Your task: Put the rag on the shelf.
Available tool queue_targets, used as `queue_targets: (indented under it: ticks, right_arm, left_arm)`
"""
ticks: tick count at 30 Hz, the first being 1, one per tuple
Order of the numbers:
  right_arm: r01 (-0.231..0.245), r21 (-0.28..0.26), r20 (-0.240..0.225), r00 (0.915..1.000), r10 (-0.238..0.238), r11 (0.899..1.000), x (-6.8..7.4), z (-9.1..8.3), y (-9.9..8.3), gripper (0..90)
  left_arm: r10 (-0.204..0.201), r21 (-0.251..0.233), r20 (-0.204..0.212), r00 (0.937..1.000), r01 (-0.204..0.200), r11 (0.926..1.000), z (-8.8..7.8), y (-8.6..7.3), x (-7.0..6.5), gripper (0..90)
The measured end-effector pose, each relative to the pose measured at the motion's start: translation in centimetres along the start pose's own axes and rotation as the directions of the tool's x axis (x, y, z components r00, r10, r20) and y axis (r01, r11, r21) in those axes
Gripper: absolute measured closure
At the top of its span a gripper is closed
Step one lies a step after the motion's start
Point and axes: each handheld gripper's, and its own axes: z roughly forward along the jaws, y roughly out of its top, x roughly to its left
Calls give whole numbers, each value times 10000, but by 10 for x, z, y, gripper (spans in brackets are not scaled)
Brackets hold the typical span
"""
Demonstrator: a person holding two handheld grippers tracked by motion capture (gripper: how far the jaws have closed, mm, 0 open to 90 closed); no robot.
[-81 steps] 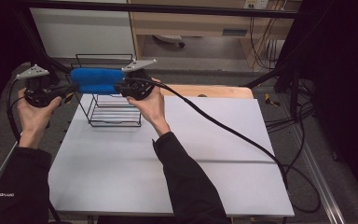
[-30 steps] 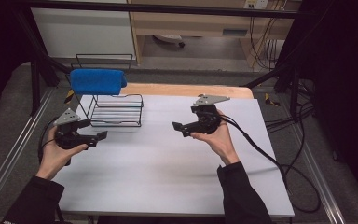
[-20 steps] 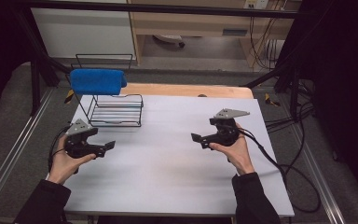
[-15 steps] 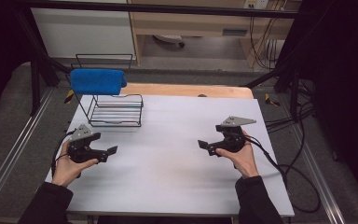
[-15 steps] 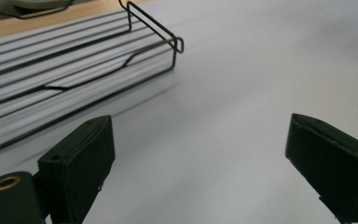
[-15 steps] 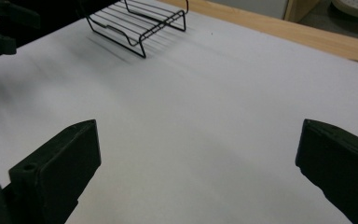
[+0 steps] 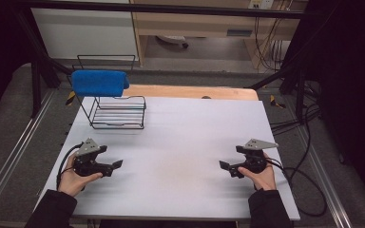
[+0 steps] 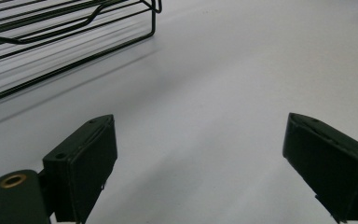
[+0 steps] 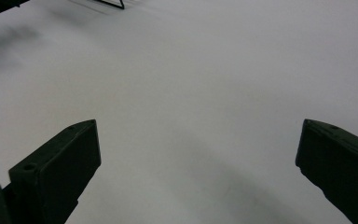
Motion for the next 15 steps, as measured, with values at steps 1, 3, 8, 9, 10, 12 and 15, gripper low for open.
queue_targets:
  ticks: [1, 3, 8, 9, 10, 12, 15]
  right_arm:
    - [-59, 32, 25, 10000, 59, 10000, -2, -2, -3, 7]
    - [-62, 74, 90, 9999, 61, 10000, -5, -5, -10, 7]
    - [-364, 175, 124, 9993, 362, 9992, -10, -10, -24, 7]
    - [-332, 180, 151, 9993, 329, 9993, -11, -11, -25, 7]
    - [-348, 160, 136, 9993, 346, 9993, -11, -13, -26, 7]
    - [-498, 71, 162, 9986, 497, 9987, -11, -15, -28, 7]
    - [-506, 22, 198, 9985, 506, 9987, -11, -16, -29, 7]
  left_arm:
    - [3, 0, 16, 10000, -3, 10000, 0, -1, -1, 102]
    - [35, 19, -22, 10000, -35, 10000, 0, -4, -1, 102]
    - [134, 119, -54, 9999, -134, 9998, 0, -11, -3, 101]
    - [128, 134, -58, 9999, -127, 9998, 0, -12, -3, 101]
    - [154, 164, -62, 9999, -153, 9997, 0, -13, -3, 101]
    - [135, 208, -84, 9999, -133, 9997, 1, -14, -2, 102]
    - [186, 269, -66, 9998, -184, 9995, 1, -16, -2, 102]
